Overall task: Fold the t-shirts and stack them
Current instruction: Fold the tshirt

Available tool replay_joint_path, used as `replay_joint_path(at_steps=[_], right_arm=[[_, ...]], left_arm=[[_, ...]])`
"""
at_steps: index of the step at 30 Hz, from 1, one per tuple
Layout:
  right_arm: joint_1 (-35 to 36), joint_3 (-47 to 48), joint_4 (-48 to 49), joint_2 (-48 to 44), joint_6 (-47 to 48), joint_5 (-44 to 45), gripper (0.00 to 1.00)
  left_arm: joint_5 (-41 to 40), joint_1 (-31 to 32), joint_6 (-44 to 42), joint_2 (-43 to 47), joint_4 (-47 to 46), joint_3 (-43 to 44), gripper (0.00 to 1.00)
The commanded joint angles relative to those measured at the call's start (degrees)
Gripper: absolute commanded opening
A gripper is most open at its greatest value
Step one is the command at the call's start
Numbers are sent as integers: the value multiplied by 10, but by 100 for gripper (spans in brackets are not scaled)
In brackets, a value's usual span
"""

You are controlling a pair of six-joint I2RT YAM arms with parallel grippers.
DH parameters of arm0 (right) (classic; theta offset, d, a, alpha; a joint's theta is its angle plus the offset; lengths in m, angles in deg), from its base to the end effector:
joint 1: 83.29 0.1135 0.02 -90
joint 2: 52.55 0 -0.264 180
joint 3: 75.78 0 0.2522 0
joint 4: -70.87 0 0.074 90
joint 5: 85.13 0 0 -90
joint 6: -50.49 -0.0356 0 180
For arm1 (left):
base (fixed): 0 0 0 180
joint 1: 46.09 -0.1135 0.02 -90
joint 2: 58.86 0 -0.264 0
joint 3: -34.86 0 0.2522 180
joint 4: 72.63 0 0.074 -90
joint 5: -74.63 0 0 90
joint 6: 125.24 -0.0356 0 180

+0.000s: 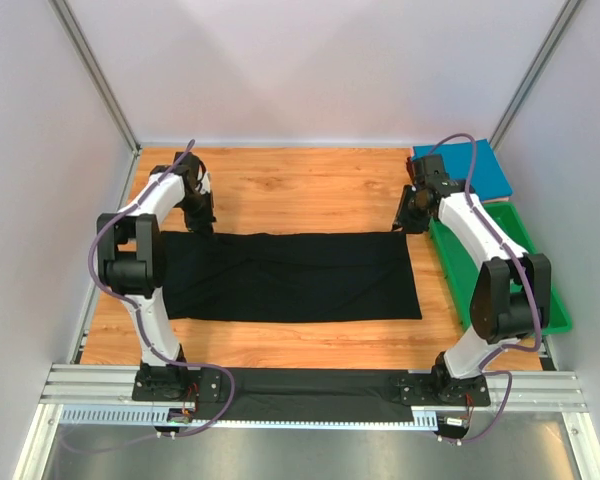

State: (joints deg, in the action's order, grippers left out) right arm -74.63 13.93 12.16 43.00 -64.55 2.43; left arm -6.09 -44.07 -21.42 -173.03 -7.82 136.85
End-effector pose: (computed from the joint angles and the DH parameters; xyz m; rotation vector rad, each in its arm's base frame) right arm 0.3394 0.0532 0.2517 0.3744 2.6933 0.2334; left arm 0.3987 -0.0198 0.1948 -0.2738 2.9134 -0.2812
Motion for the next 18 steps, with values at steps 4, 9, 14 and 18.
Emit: replay_joint_path(at_steps=[4,9,14,18], right_arm=[[2,-13,-29,-63,-19,-10,31],[2,-6,-46,-60,0,-19,31],[2,-12,-59,-74,22,-15,31],[2,-33,-55,-84,20,-24,31]], left_arm=[[-8,18,61,123,5,-71,0],[-9,47,110,179,1,-130,0],[-43,97,149,229,34,-161,0],[-65,121,183,250,78,-183,0]])
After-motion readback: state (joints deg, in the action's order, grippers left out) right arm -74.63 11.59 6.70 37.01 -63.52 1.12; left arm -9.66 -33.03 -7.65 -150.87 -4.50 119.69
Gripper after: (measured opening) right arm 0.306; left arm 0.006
